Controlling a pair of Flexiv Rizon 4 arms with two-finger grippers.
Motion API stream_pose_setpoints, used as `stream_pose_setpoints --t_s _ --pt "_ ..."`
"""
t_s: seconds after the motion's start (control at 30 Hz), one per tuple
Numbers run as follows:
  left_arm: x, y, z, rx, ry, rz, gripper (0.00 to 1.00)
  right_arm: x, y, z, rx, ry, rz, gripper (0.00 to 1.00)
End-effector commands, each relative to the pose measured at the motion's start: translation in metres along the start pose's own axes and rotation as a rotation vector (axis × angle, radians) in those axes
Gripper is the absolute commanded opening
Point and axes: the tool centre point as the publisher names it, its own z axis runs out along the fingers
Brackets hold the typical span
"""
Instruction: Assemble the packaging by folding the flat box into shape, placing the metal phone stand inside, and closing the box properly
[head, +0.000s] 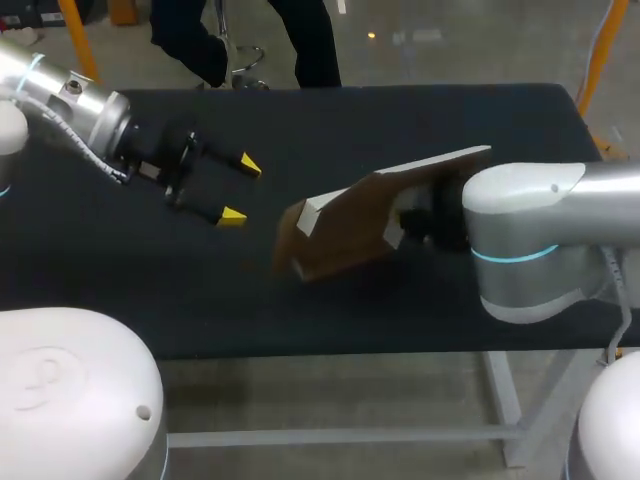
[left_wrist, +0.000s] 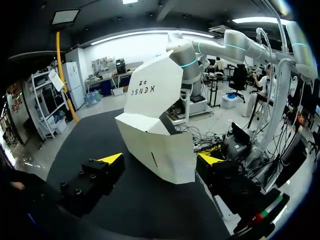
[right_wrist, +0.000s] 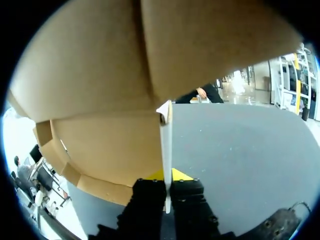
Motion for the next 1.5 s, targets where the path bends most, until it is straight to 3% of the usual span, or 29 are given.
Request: stream_pose_setpoints --t_s 0.03,0.27,0.77,1.03,1.5 --pt "0.005 0.001 -0.004 -0.034 0.042 -0.022 1.00 -0.001 0.008 -0.004 0.109 0.103 0.004 0.00" --pt "0.014 0.009 -0.015 -0.076 0.073 -0.073 1.00 0.000 0.010 -0.007 0.222 0.143 0.051 0.00" --pt "0.014 0.009 -0.015 -0.076 0.073 -0.073 1.00 0.000 0.010 -0.007 0.222 0.143 0.051 0.00" --pt "0.016 0.022 -0.016 -0.189 0.001 -0.017 1.00 -0.012 0.001 -0.010 0.418 0.115 0.102 0.00" --pt "0.014 0.038 -0.016 -0.307 -0.041 -0.017 1.00 -0.023 -0.005 -0.016 0.596 0.114 0.144 0.00"
